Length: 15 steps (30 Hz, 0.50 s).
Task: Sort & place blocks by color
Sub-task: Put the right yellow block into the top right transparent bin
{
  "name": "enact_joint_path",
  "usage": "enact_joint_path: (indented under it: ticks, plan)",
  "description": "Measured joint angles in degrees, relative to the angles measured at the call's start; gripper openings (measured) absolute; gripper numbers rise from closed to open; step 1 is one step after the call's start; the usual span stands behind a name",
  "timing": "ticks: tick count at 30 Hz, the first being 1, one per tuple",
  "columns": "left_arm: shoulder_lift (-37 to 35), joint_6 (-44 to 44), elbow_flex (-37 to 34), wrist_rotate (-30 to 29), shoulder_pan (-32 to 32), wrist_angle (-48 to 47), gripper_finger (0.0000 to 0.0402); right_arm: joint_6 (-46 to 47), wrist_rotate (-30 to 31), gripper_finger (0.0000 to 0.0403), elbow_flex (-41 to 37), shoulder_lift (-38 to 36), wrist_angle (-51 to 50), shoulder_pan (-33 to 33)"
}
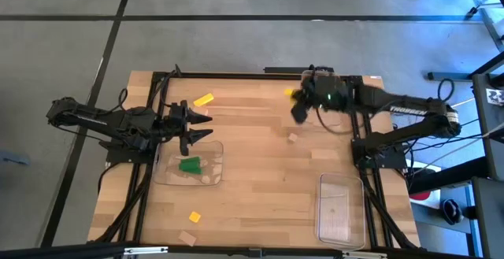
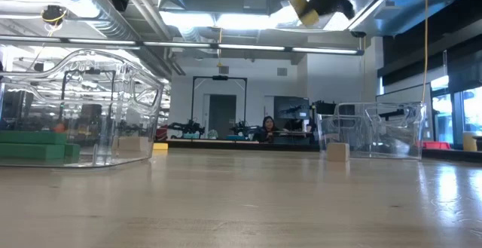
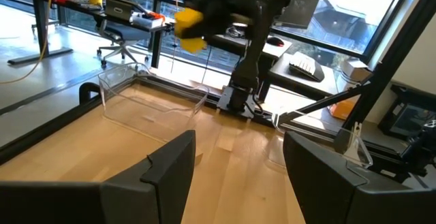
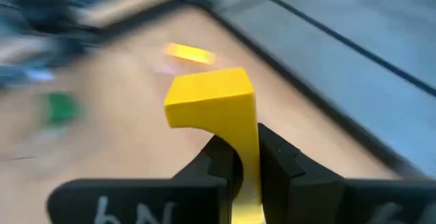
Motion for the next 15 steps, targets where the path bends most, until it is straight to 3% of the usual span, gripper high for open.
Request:
enact_joint_path:
  ticks: [7, 11, 15]
  plan:
    - [0.0, -0.02, 0.0, 0.0, -0.02, 0.0, 0.0214, 3.87, -1.28, 0.0037, -2.16, 0.04, -16.1, -16.88]
    - [0.0, 0.0, 0.0, 0.0, -0.02, -0.01, 0.0214, 8.94, -5.34, 0.0037, -10.93, 0.08, -15.76, -22.76]
    - [0.0, 0.0, 0.0, 0.0, -0.02, -0.01, 0.0214, 14.43, -11.99, 0.0037, -22.37, 0.14, -6.31, -26.04]
